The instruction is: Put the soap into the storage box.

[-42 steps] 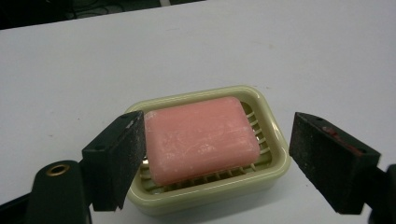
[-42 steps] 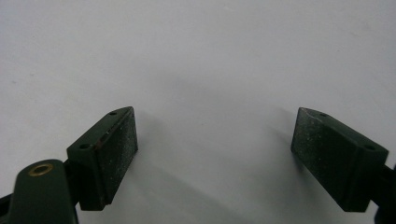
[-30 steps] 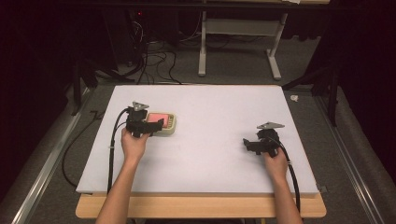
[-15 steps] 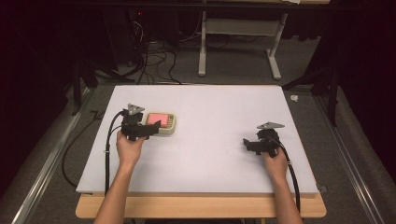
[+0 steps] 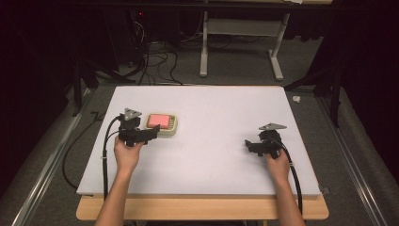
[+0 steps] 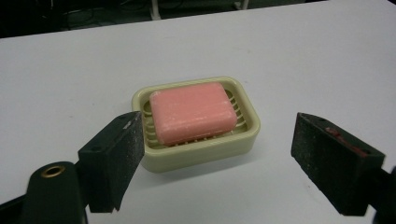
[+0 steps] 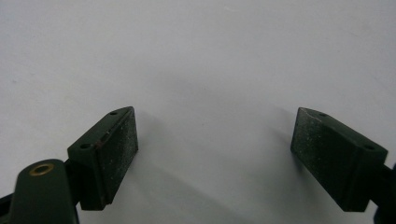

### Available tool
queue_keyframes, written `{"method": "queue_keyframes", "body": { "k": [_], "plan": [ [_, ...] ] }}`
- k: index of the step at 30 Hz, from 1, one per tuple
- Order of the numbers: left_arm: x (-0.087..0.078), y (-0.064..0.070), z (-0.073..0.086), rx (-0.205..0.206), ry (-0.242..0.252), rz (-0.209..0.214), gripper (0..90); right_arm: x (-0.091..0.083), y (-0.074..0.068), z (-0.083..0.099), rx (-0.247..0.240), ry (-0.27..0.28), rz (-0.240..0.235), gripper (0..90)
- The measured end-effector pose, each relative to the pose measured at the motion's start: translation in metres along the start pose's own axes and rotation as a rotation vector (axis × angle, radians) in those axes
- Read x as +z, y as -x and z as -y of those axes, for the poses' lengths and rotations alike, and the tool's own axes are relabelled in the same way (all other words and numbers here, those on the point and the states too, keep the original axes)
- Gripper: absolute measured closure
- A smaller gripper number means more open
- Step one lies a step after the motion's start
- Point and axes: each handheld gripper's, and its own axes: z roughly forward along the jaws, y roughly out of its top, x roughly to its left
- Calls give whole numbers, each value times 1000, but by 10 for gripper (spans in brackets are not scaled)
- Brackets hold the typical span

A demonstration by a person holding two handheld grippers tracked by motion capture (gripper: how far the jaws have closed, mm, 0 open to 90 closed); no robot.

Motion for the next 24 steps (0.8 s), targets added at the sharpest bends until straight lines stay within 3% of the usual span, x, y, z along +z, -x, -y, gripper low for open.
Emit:
{"method": "queue_keyframes", "body": {
  "k": [24],
  "plan": [
    [-20, 3, 14, -15, 23, 25, 180, 0, 0, 0, 2, -1, 0, 155]
  ]
}}
